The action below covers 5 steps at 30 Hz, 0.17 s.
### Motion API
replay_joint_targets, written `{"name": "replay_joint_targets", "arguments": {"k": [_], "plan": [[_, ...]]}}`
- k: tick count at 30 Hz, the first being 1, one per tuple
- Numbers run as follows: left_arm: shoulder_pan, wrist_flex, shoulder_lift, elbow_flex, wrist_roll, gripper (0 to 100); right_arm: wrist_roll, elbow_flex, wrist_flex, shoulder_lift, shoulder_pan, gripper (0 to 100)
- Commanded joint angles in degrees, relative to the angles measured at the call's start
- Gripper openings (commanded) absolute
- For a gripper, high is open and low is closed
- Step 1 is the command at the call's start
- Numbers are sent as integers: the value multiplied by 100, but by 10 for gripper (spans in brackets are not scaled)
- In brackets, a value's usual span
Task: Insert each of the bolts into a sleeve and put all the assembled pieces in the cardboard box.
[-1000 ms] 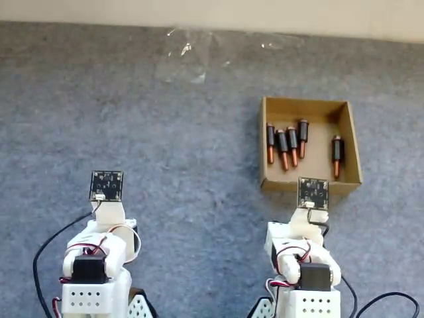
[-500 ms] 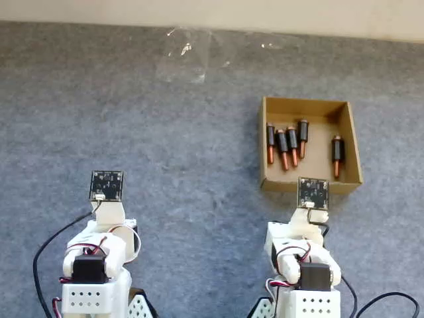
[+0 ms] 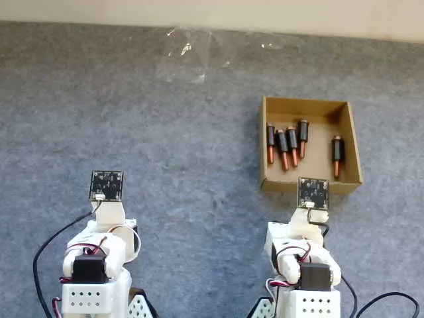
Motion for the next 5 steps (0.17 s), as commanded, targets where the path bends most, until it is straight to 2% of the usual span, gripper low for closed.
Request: {"name": "replay_joint_targets", "arguments": {"k": [1, 5], "plan": [[92, 35, -66, 127, 18, 6, -53, 620, 48, -31, 13, 144], [92, 35, -66, 127, 18, 6, -53, 620, 48, -31, 13, 144]]}}
